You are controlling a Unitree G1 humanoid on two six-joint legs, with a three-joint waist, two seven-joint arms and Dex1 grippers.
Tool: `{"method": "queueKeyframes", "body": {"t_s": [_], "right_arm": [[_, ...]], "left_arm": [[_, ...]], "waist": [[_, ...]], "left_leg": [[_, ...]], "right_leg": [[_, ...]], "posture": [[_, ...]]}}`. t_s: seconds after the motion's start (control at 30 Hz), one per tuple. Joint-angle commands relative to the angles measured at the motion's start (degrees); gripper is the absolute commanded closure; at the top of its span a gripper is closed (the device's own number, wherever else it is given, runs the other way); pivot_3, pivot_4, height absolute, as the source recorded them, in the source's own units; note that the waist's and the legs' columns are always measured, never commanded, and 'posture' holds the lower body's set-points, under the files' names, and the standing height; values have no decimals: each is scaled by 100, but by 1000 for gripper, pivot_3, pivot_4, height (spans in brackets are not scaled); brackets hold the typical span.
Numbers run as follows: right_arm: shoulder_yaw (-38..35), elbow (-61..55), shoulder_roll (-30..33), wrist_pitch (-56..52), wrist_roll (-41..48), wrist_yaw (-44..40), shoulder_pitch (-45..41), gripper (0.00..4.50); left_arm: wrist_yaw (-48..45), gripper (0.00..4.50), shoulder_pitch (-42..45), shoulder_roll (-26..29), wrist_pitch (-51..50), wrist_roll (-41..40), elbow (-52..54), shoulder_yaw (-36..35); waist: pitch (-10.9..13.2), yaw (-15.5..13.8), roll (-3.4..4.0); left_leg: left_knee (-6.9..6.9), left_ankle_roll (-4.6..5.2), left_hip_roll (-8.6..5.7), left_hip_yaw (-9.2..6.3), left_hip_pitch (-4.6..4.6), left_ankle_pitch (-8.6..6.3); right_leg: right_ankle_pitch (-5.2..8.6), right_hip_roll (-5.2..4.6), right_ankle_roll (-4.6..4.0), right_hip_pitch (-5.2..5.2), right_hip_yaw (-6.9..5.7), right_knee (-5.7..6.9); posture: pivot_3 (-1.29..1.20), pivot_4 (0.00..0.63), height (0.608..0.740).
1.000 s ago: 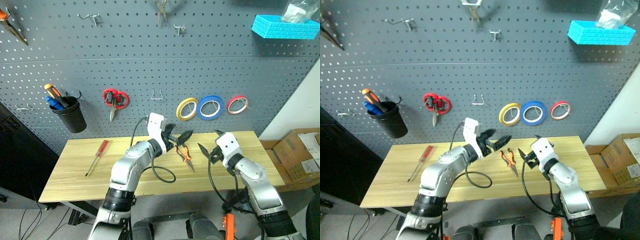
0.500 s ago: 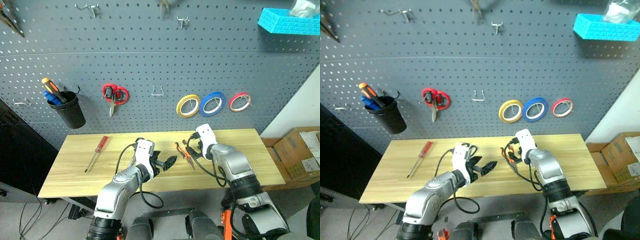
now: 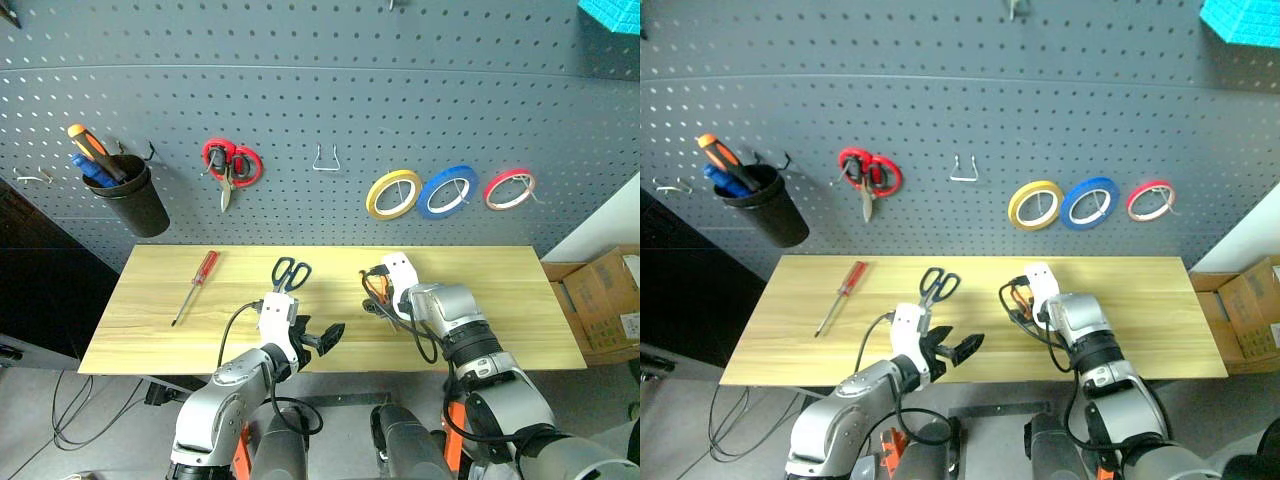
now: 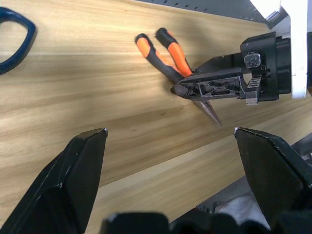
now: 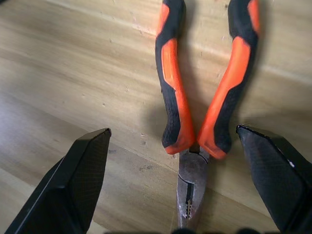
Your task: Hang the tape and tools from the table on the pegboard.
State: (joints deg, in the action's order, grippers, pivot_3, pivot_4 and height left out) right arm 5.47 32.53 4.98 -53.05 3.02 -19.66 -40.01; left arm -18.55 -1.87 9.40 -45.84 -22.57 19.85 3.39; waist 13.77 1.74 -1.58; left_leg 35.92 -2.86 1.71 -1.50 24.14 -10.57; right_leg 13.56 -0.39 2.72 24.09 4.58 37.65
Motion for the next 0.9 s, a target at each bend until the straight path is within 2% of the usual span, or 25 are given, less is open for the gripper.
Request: {"method": "queueKeyframes", "body": {"t_s": [0.03,0.27,0.37,0.57,0.6,0.8,0.9], "right_arm": [[-60,196,-40,171,32,19,-171,30],[14,1032,-40,613,-69,5,-335,30],[-129,1148,-51,515,34,21,-376,660],[-116,1139,-2,544,-27,-25,-380,2738],[-128,1147,10,552,-32,-12,-385,2874],[-150,1146,69,607,-39,-42,-435,2874],[32,726,167,640,-82,-271,-327,2874]], "left_arm": [[27,0,-16,-6,-12,-92,288,10],[86,0,-57,-45,-193,-171,500,67],[103,0,-96,-59,-226,-182,545,78],[130,0,18,-88,-142,-158,384,93],[135,0,51,-98,-132,-161,357,91],[115,0,168,-119,-86,-168,231,93],[99,0,243,-151,-29,-189,201,81]], "waist": [[36,3,0],[101,9,-30],[102,9,-31],[103,9,-30],[103,12,-31],[103,13,-31],[103,10,-31]], "left_leg": [[-1,0,0,0,1,0],[-3,-2,3,-2,2,-1],[-2,-2,4,-3,1,-1],[-23,-4,9,-11,10,-3],[-24,-5,9,-14,13,-4],[-27,-8,11,-19,24,-9],[-27,-8,11,-22,26,-9]], "right_leg": [[0,0,0,1,0,-1],[2,0,1,3,-2,-4],[2,-1,0,2,-3,-7],[2,-1,-1,1,-16,-45],[2,-1,-1,1,-20,-51],[1,-1,0,1,-31,-63],[1,-1,0,2,-32,-64]], "posture": [[99,288,740],[108,305,740],[105,301,740],[102,291,740],[102,289,740],[93,278,740],[92,263,740]]}}
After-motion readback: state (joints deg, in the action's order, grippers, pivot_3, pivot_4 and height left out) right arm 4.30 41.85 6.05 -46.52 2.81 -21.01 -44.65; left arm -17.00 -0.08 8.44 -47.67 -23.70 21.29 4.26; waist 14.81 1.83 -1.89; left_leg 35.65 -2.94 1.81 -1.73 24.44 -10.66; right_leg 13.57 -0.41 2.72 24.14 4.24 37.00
